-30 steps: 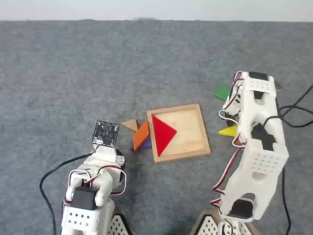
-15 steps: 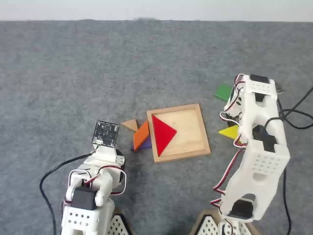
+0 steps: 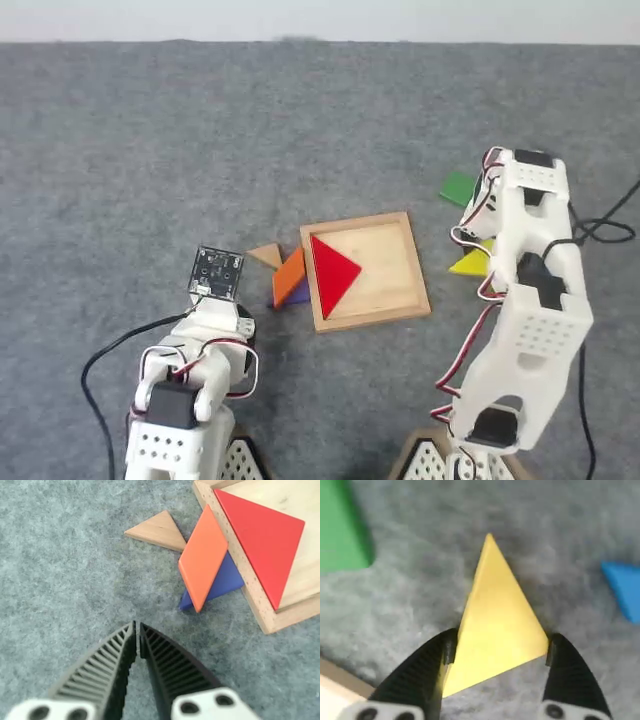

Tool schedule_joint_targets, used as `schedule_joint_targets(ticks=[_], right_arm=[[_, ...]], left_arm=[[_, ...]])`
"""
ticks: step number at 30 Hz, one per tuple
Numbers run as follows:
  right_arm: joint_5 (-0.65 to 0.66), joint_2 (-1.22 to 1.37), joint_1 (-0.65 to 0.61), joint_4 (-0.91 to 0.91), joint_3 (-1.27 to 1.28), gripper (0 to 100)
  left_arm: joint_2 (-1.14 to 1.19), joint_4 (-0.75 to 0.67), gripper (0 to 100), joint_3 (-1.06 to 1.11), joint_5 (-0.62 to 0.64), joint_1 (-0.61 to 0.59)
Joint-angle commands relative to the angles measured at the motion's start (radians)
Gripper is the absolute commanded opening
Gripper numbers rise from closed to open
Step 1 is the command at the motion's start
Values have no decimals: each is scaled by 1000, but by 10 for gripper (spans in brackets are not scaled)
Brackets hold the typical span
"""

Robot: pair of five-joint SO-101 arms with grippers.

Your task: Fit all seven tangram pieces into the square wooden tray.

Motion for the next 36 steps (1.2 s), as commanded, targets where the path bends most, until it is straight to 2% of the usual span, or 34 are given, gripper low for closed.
schedule_joint_targets(ticks=[1, 6, 15, 24, 27, 29, 31, 34, 36], right_arm=[[203, -45, 5, -39, -52, 177], [350, -51, -4, -39, -78, 177], [402, -196, -33, -27, -98, 176], [394, -449, -335, 4, 69, 176], [399, -515, -384, 4, 123, 180], [402, -559, -343, 4, 129, 181], [417, -588, -251, -15, 126, 186], [439, -572, -113, -82, 100, 255], [445, -510, -64, -102, 63, 301]], left_arm=[[-12, 6, 12, -13, 12, 2], [-12, 6, 12, -13, 12, 2], [-12, 6, 12, -13, 12, 2], [-12, 6, 12, -13, 12, 2], [-12, 6, 12, -13, 12, 2], [-12, 6, 12, -13, 12, 2], [-12, 6, 12, -13, 12, 2], [-12, 6, 12, -13, 12, 2], [-12, 6, 12, -13, 12, 2]])
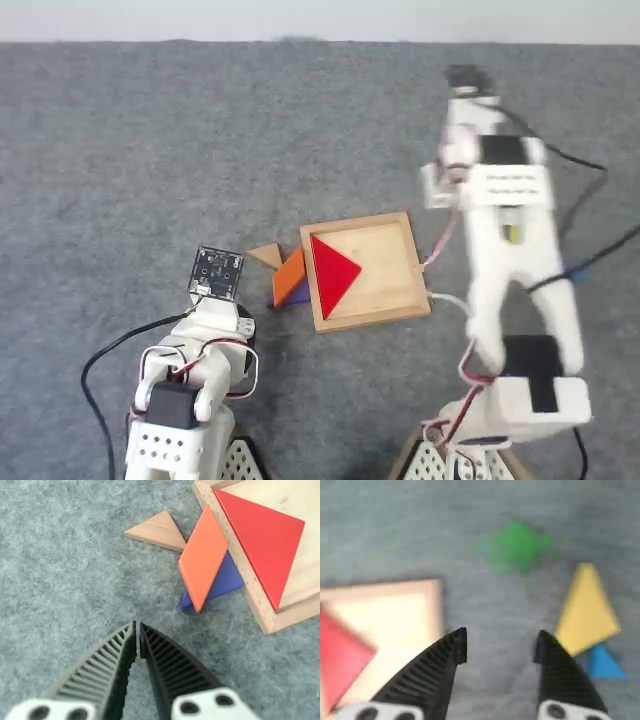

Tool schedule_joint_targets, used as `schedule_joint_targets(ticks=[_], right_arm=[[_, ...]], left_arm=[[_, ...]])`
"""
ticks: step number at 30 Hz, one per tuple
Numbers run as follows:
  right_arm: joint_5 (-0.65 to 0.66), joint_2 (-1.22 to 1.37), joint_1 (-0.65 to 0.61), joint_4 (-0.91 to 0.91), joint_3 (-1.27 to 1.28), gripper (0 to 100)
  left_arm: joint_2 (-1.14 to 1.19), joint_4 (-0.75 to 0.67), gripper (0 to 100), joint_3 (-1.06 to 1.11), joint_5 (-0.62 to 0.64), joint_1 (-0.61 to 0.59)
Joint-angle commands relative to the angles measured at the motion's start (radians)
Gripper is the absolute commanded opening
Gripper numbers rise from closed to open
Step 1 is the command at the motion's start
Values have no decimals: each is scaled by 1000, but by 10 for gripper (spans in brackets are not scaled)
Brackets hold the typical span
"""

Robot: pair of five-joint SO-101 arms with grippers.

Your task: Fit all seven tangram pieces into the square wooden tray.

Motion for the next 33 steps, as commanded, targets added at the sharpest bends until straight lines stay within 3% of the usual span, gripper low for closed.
schedule_joint_targets(ticks=[1, 15, 23, 33], right_arm=[[28, 45, 96, -41, -97, 309], [43, 529, 249, -42, -391, 310], [43, 575, 311, -68, -393, 310], [31, 579, 275, -61, -387, 311]], left_arm=[[-12, 6, 12, -13, 12, 2], [-12, 6, 12, -13, 12, 2], [-12, 6, 12, -13, 12, 2], [-12, 6, 12, -13, 12, 2]])
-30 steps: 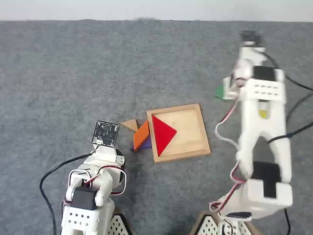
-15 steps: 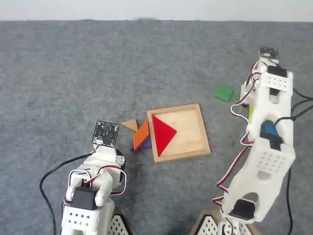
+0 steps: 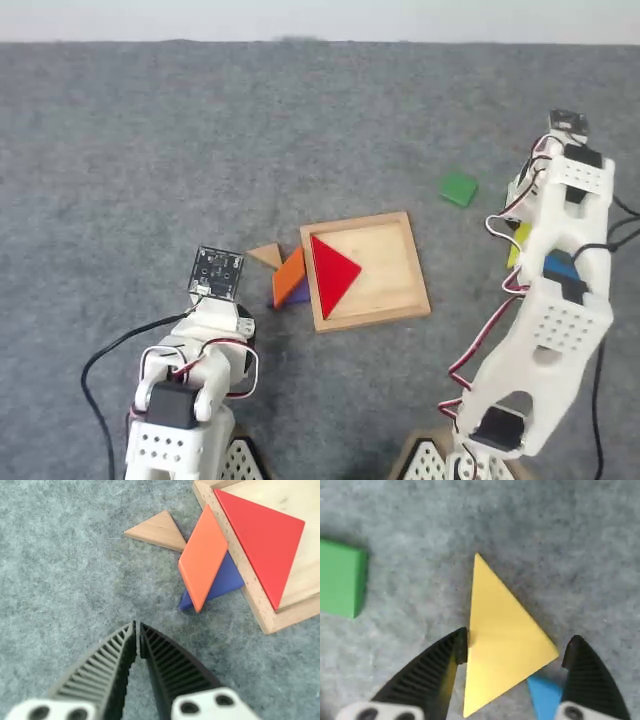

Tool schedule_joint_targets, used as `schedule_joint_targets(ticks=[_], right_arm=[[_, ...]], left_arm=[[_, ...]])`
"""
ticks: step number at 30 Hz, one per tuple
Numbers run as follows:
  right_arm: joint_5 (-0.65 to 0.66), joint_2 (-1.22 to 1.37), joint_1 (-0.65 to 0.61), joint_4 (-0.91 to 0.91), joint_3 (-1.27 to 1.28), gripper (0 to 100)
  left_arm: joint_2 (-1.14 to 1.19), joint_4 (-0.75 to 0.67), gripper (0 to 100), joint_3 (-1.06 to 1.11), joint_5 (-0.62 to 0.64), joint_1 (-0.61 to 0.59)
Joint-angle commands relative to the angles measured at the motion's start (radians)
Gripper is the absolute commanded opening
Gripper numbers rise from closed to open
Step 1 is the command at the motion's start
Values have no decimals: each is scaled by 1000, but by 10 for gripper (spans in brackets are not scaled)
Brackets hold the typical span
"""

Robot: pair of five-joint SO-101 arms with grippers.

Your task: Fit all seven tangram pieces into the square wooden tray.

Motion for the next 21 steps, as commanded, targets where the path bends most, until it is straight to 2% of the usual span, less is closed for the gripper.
schedule_joint_targets(ticks=[1, 8, 21], right_arm=[[-18, -15, -16, -12, -51, 311], [-40, -15, -5, 16, -40, 389], [-40, 116, 8, 56, -132, 385]], left_arm=[[-12, 6, 12, -13, 12, 2], [-12, 6, 12, -13, 12, 2], [-12, 6, 12, -13, 12, 2]])
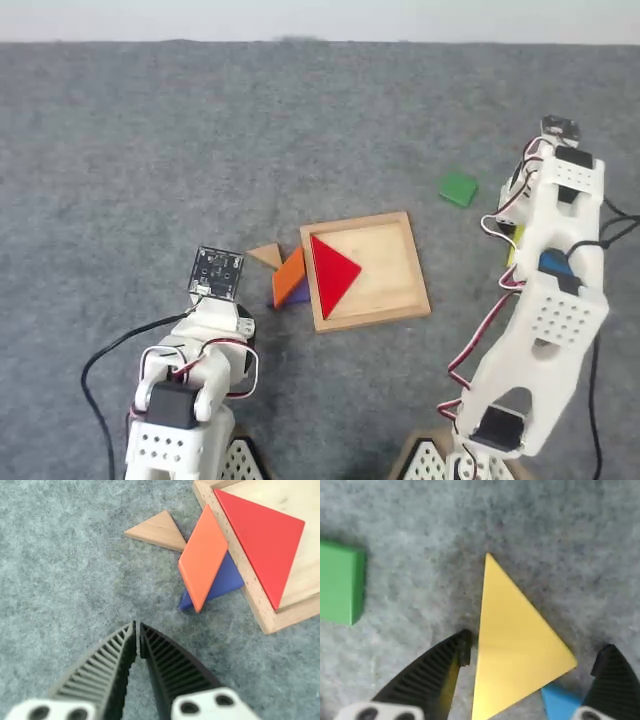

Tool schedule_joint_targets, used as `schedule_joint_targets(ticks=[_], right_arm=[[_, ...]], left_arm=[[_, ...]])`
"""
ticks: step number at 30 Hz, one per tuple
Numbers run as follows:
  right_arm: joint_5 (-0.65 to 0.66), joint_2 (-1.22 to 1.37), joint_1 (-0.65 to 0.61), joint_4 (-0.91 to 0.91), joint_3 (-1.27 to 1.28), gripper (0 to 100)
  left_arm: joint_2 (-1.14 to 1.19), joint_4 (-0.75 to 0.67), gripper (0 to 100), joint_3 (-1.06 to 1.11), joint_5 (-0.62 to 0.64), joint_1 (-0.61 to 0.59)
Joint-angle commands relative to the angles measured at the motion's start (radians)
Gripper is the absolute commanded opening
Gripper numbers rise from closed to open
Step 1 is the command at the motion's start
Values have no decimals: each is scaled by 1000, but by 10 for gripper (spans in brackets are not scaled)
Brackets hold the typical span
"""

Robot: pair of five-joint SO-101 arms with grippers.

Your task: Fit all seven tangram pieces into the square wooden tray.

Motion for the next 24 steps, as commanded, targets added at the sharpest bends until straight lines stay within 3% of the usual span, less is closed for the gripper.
schedule_joint_targets(ticks=[1, 8, 24], right_arm=[[-11, 18, 16, 33, -69, 371], [-20, 15, 19, 33, -60, 262], [-48, -58, -33, 101, -61, 259]], left_arm=[[-12, 6, 12, -13, 12, 2], [-12, 6, 12, -13, 12, 2], [-12, 6, 12, -13, 12, 2]])
